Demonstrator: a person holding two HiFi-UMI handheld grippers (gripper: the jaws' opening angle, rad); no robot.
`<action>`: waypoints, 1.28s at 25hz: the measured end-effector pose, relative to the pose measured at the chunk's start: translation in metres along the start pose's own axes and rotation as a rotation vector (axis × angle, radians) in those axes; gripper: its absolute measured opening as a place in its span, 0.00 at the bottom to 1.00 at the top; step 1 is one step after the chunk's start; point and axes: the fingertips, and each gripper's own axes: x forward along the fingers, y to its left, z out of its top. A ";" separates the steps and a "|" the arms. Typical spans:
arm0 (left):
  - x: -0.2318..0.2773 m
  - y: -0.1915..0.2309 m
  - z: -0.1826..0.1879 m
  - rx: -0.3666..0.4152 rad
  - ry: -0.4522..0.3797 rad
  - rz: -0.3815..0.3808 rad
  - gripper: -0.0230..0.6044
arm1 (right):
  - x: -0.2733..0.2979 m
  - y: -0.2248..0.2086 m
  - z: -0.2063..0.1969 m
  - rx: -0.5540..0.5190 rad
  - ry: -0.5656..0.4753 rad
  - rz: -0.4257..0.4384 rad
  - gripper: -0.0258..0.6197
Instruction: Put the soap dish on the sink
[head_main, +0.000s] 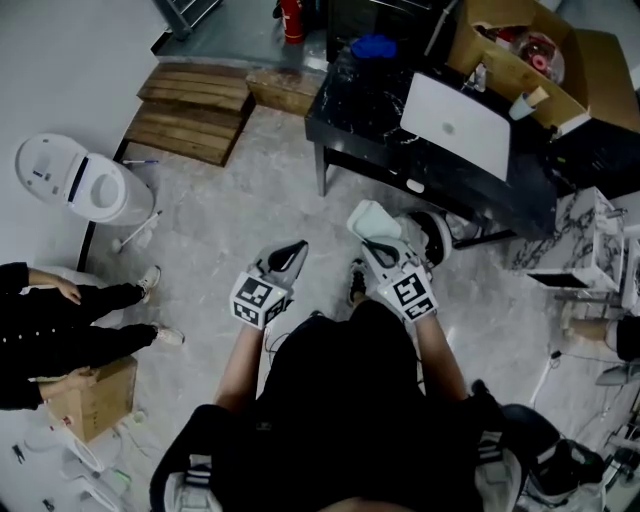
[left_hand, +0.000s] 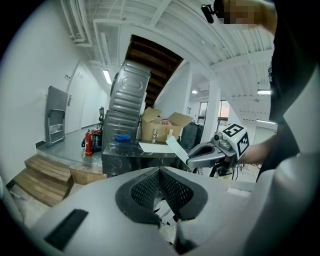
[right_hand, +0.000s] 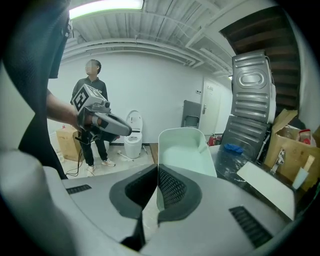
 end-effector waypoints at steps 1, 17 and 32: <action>0.005 0.002 0.002 -0.001 0.001 0.004 0.04 | 0.003 -0.006 0.001 -0.004 -0.003 0.006 0.04; 0.069 0.016 0.034 -0.025 -0.011 0.130 0.04 | 0.032 -0.088 0.008 -0.054 -0.031 0.144 0.04; 0.113 0.017 0.050 -0.019 -0.002 0.207 0.04 | 0.039 -0.138 -0.004 -0.094 -0.050 0.217 0.04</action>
